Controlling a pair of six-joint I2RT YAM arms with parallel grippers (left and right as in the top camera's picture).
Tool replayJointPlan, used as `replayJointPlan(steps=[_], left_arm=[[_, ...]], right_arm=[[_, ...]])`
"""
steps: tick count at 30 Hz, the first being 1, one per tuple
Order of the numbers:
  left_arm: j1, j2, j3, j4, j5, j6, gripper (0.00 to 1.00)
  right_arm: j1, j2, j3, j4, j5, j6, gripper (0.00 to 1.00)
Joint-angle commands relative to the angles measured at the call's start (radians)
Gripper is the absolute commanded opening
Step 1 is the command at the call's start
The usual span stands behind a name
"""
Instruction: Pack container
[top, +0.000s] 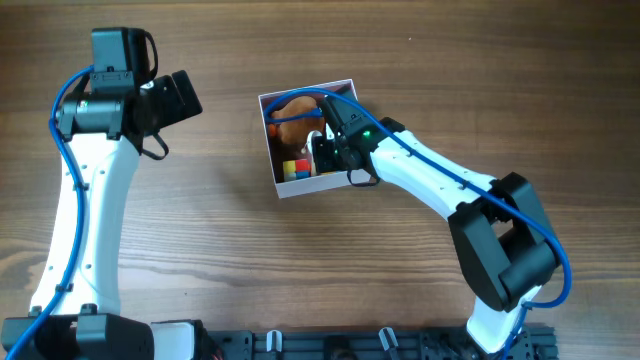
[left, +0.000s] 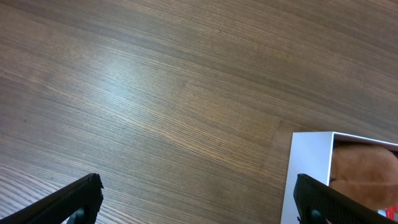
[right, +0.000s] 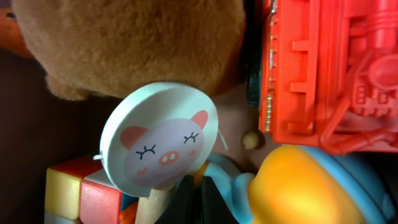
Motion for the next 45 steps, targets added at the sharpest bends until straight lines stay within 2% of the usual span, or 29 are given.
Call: replayJointPlan(steps=[1, 8, 21, 24, 33, 37, 41, 43, 45], left_arm=[[0.005, 0.004, 0.001, 0.0, -0.002, -0.015, 1.0], [0.005, 0.004, 0.001, 0.0, -0.002, -0.015, 1.0], [0.005, 0.004, 0.001, 0.0, -0.002, -0.015, 1.0], [0.005, 0.004, 0.001, 0.0, -0.002, -0.015, 1.0], [0.005, 0.004, 0.001, 0.0, -0.002, -0.015, 1.0], [0.005, 0.004, 0.001, 0.0, -0.002, -0.015, 1.0], [0.005, 0.004, 0.001, 0.0, -0.002, -0.015, 1.0], [0.005, 0.004, 0.001, 0.0, -0.002, -0.015, 1.0], [0.005, 0.004, 0.001, 0.0, -0.002, -0.015, 1.0]], right_arm=[[0.002, -0.031, 0.016, 0.002, -0.021, 0.01, 0.04], [0.003, -0.194, 0.017, 0.01, -0.012, -0.014, 0.04], [0.005, 0.049, 0.014, 0.035, -0.071, 0.013, 0.04], [0.005, 0.044, 0.015, 0.034, -0.074, -0.014, 0.04], [0.003, -0.233, 0.026, 0.023, -0.037, -0.072, 0.05], [-0.024, -0.406, 0.027, -0.079, 0.096, -0.072, 0.06], [-0.17, -0.582, 0.027, -0.22, 0.19, -0.072, 0.06], [-0.29, -0.66, 0.027, -0.274, 0.239, -0.103, 0.09], [-0.471, -0.739, 0.027, -0.309, 0.234, -0.156, 0.12]])
